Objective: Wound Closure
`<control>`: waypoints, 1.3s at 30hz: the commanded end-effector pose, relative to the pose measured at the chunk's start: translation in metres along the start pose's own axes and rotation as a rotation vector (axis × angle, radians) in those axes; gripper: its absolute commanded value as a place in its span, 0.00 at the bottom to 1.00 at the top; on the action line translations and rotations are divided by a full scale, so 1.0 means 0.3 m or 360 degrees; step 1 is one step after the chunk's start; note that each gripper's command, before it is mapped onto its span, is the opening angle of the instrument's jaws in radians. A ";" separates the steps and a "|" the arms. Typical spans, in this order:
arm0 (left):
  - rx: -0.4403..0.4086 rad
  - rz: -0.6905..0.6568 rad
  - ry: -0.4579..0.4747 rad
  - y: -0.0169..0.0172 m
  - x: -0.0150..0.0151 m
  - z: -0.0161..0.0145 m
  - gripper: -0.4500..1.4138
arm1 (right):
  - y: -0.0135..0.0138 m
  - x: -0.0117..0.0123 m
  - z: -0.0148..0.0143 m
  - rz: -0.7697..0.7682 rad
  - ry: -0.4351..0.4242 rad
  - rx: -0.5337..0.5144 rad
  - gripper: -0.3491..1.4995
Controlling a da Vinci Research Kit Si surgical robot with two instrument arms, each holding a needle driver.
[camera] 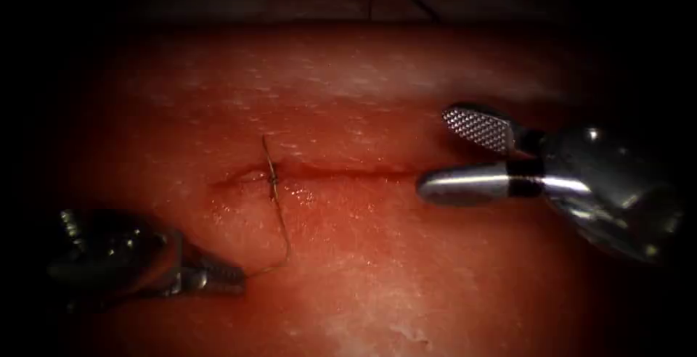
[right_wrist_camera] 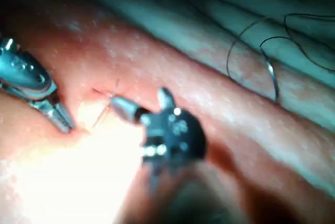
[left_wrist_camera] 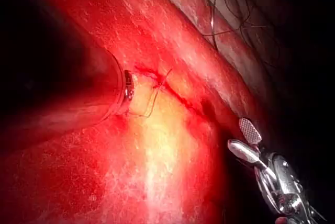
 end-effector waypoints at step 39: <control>0.0006 0.0118 0.0053 0.001 0.006 0.009 0.55 | -0.0071 -0.0046 0.0145 -0.0424 -0.0039 0.0244 0.86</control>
